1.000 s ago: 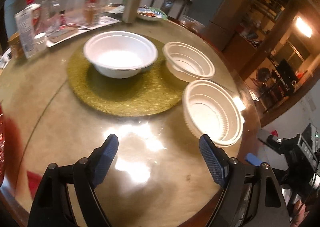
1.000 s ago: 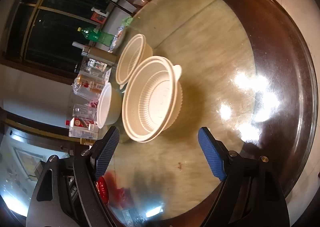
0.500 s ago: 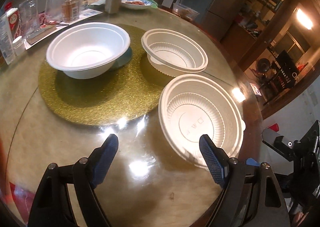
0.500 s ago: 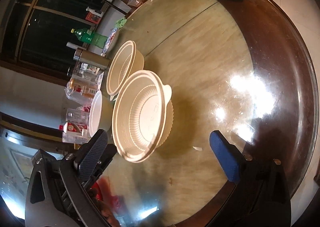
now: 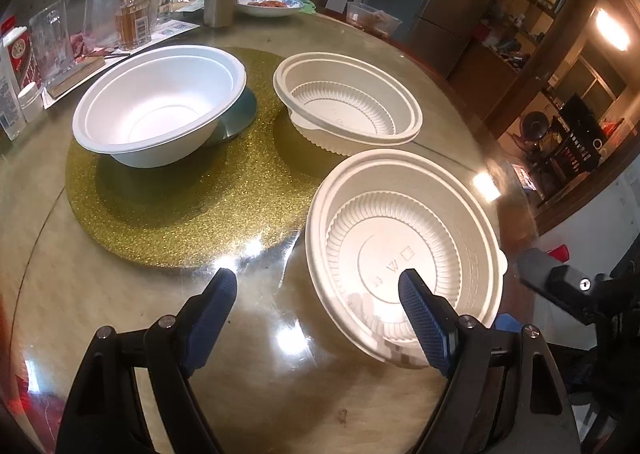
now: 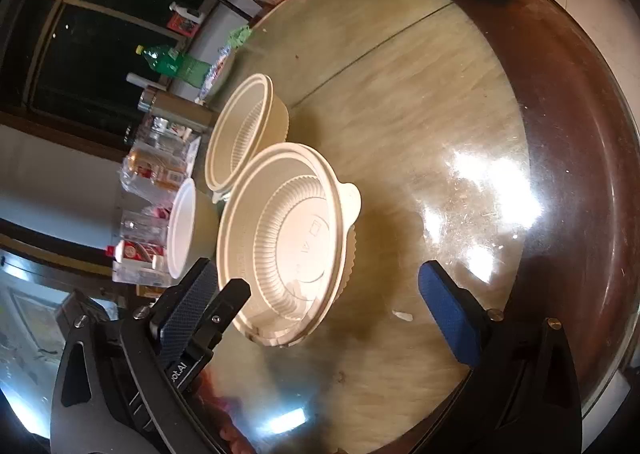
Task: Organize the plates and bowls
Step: 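Grasp the rim of the large beige ribbed bowl with both tools, then carry the beige bowl over the stack and lower it into the white foam bowl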
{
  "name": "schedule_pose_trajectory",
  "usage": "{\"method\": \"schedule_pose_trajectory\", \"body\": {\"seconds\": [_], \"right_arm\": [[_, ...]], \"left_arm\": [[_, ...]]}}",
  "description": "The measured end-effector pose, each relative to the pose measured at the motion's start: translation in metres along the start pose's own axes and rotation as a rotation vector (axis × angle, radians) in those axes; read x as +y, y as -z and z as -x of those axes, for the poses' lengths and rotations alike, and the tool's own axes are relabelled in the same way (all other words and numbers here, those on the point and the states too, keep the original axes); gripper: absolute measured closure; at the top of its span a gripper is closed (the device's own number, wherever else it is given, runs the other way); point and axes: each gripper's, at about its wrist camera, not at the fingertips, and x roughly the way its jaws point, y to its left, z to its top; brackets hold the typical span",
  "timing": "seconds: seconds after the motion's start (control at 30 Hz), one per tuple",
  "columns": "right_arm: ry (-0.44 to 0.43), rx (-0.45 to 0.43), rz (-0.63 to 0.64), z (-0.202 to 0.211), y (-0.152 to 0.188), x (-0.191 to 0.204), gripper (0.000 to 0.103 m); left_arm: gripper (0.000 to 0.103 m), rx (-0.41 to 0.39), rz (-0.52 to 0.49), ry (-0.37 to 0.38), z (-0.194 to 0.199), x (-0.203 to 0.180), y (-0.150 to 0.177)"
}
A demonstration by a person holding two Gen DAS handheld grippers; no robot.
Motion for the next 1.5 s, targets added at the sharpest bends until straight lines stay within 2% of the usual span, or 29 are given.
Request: {"method": "schedule_pose_trajectory", "body": {"seconds": [0.1,0.17,0.23,0.27,0.33,0.4,0.43,0.47,0.53,0.83,1.1,1.5], "right_arm": [[0.011,-0.004,0.009,-0.004,-0.001,0.002,0.020],[0.021,0.003,0.011,-0.008,-0.002,0.003,0.040],[0.039,0.007,0.005,-0.012,-0.002,0.001,0.054],[0.045,0.006,-0.001,-0.013,-0.003,0.000,0.059],[0.054,-0.004,-0.009,-0.013,-0.002,-0.002,0.065],[0.062,-0.013,-0.002,-0.012,-0.002,-0.003,0.074],[0.064,-0.015,0.004,-0.011,-0.001,-0.002,0.079],[0.065,-0.017,0.012,-0.011,0.000,-0.001,0.082],[0.065,-0.020,0.035,-0.011,0.002,0.003,0.087],[0.053,-0.027,0.059,-0.007,0.012,0.006,0.088],[0.014,-0.029,0.123,0.001,0.032,0.033,0.088],[-0.081,0.040,0.289,-0.016,0.090,0.114,0.088]], "left_arm": [[0.020,-0.007,-0.007,-0.022,-0.003,-0.002,-0.001],[0.021,-0.006,-0.019,-0.028,-0.006,-0.004,-0.001],[0.021,-0.004,-0.030,-0.044,-0.009,-0.006,0.000],[0.025,-0.006,-0.033,-0.048,-0.010,-0.006,0.000],[0.040,0.003,-0.042,-0.065,-0.012,-0.007,0.000],[0.061,0.013,-0.061,-0.097,-0.017,-0.007,0.000],[0.066,0.015,-0.070,-0.112,-0.019,-0.009,0.000],[0.075,0.016,-0.078,-0.121,-0.020,-0.009,0.001],[0.083,0.014,-0.090,-0.136,-0.022,-0.010,0.001],[0.085,0.002,-0.113,-0.156,-0.015,-0.006,0.006],[0.085,-0.048,-0.096,-0.164,0.017,0.007,0.013],[0.084,-0.173,0.018,-0.229,0.090,0.080,0.031]]}}
